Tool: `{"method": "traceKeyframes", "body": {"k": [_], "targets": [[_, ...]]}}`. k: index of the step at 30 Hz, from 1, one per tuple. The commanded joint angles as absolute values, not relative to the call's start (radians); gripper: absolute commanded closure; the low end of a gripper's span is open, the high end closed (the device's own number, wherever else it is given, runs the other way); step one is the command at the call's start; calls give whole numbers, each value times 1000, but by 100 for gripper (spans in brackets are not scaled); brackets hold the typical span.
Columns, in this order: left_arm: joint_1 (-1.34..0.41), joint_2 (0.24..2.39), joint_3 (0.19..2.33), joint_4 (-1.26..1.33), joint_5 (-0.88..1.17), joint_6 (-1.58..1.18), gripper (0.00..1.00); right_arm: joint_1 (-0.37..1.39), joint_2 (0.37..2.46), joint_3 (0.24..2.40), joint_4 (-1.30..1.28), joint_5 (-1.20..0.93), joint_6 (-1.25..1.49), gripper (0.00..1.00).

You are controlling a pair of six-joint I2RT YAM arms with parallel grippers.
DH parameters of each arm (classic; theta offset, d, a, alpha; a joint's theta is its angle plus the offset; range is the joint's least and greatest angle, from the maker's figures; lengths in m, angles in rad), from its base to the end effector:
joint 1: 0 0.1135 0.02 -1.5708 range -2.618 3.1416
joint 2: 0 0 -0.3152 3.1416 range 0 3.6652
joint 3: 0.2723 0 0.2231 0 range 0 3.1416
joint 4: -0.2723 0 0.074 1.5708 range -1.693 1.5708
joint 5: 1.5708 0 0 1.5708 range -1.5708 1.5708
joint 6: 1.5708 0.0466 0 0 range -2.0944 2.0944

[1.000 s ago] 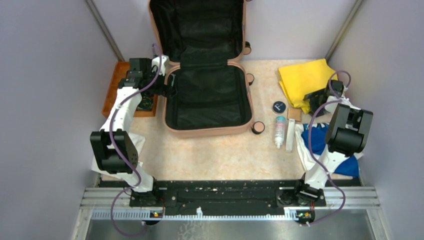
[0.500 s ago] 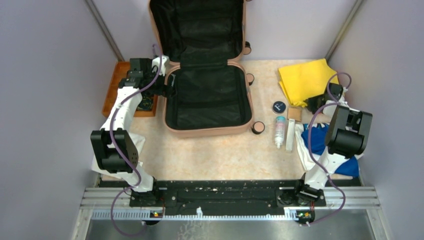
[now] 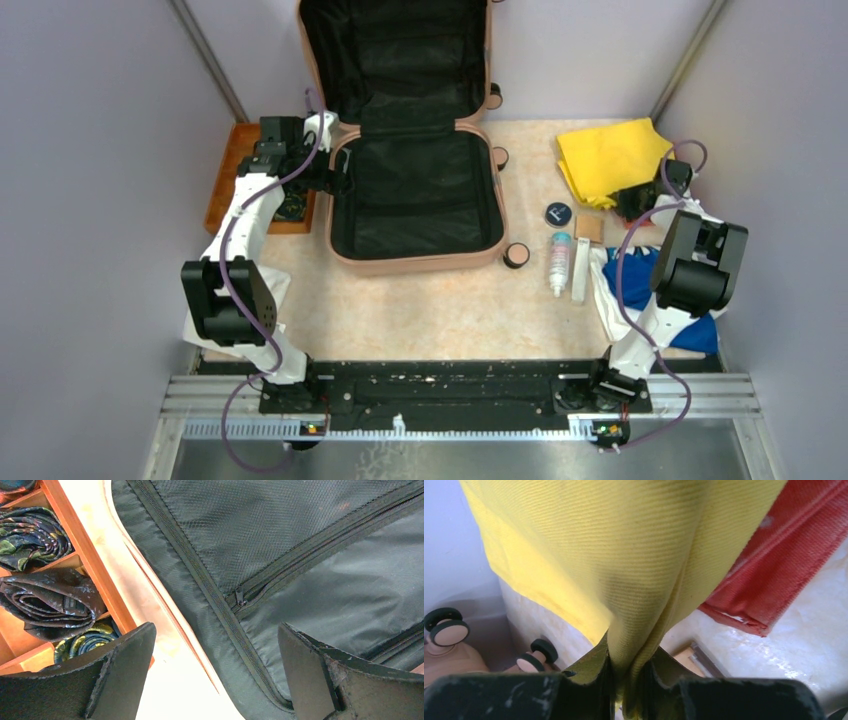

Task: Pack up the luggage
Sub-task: Pick up the clothes from the corner of the board.

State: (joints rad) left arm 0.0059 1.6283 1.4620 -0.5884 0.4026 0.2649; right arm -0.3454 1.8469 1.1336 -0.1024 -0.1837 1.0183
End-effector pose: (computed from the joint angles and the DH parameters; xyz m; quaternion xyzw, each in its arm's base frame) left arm 0.3452 -0.0162 0.3717 0.1948 0.8816 -0.1294 0.4100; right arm 0.3697 -0.1240 0.2343 0.5571 0.7400 0.2017 0.3184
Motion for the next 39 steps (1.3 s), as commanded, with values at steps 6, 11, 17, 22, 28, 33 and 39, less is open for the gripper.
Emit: {"method": "traceKeyframes", "body": {"k": [6, 11, 17, 22, 28, 33, 39], "targets": [[4, 1626, 1490, -583, 416, 265, 2, -342, 1783, 1224, -55, -271, 1064, 97], [5, 1625, 1492, -583, 410, 267, 2, -353, 1770, 1254, -61, -270, 1064, 100], [4, 1628, 1494, -578, 414, 262, 2, -353, 1782, 1252, -58, -271, 1058, 92], [4, 1633, 1487, -578, 417, 255, 2, -348, 1806, 1148, 6, -256, 1077, 78], [4, 1622, 1483, -581, 413, 259, 2, -327, 1858, 1091, 66, -240, 1105, 50], [4, 1615, 1483, -584, 415, 261, 2, -294, 1897, 1076, 80, -192, 1107, 35], [4, 1610, 1477, -586, 419, 264, 2, -278, 1908, 987, 199, -150, 1178, 34]]}}
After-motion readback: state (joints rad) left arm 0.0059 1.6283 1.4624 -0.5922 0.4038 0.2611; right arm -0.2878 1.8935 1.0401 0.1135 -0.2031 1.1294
